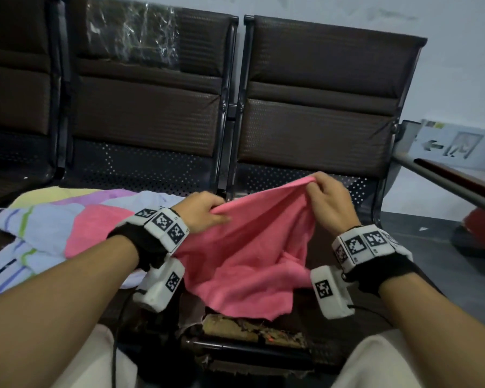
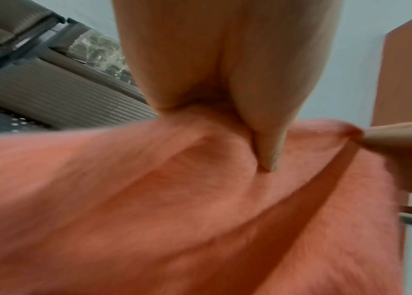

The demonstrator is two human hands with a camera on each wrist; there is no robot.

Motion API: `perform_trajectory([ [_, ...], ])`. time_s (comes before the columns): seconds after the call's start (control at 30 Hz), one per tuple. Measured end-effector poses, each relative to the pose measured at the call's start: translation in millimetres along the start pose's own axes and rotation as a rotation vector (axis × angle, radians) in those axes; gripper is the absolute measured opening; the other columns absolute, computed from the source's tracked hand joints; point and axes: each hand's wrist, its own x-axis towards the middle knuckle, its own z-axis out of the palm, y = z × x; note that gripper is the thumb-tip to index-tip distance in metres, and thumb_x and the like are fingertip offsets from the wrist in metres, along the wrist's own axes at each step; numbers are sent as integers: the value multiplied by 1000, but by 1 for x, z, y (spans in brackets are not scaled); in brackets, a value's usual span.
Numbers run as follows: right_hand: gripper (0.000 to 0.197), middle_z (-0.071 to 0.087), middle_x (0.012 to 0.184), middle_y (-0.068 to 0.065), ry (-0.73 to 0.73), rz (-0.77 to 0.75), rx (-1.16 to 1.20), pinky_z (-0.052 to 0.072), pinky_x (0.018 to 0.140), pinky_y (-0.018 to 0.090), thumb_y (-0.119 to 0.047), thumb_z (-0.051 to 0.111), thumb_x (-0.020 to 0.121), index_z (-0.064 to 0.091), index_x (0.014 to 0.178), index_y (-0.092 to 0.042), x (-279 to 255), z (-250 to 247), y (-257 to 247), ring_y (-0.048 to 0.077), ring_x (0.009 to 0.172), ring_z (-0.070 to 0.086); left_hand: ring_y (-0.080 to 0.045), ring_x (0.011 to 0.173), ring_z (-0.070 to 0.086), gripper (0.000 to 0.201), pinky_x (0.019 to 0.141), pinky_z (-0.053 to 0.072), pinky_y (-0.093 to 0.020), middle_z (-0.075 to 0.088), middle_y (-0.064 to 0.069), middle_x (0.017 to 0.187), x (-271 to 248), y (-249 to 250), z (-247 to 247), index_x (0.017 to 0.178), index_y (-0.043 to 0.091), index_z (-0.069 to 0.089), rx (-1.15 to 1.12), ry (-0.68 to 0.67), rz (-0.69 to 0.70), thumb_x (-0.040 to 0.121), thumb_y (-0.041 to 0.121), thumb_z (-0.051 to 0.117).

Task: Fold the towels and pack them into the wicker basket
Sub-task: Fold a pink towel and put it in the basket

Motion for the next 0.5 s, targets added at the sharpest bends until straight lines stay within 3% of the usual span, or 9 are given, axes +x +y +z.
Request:
perform_trajectory([
  [0.07, 19, 62, 75, -3, 119, 43, 34, 33, 68, 28, -18, 45, 92, 59, 79, -17, 1, -4, 8, 21, 82, 56, -17, 62, 44, 44, 57, 28, -27, 43, 3, 54, 0, -10, 2, 53, 20, 37, -6, -17, -61, 88, 25, 63],
  [0.13, 23, 55, 64, -10, 119, 70, -13, 27, 63, 25, -22, 48, 93, 56, 72, -16, -2, -5, 15, 20, 75, 53, -18, 65, 46, 40, 58, 30, -27, 48, -4, 60, -2, -13, 4, 55, 16, 42, -36, -53, -91, 91, 22, 58],
  [0.23, 30, 56, 60, -6, 20, 36, -88, 28, 61, 25, -31, 54, 92, 63, 72, -11, -11, -2, 16, 18, 70, 54, -20, 77, 57, 27, 72, 43, -30, 65, -18, 82, -2, 3, 6, 78, -2, 64, -157, -26, -89, 93, 18, 54],
  [0.33, 29, 60, 61, -4, -49, -37, -27, 32, 61, 27, -32, 57, 91, 68, 75, -10, -15, 0, 10, 11, 65, 54, -16, 86, 54, 23, 77, 43, -26, 65, -15, 91, 4, 40, 1, 96, -6, 66, -472, 110, -34, 94, 11, 50],
  [0.43, 30, 58, 59, -7, -57, -54, 133, 40, 63, 31, -30, 57, 92, 66, 71, -9, -16, 1, 1, 4, 60, 49, -16, 83, 53, 17, 77, 42, -29, 61, -10, 88, 12, 75, -9, 88, 8, 65, -858, 247, -48, 95, 11, 49],
  [0.5, 30, 58, 61, -6, -37, -31, 252, 41, 64, 31, -25, 56, 93, 66, 69, -9, -16, 1, -3, 3, 61, 48, -15, 80, 54, 14, 76, 43, -29, 61, -5, 84, 17, 87, -8, 82, 15, 62, -987, 300, -79, 92, 11, 53],
])
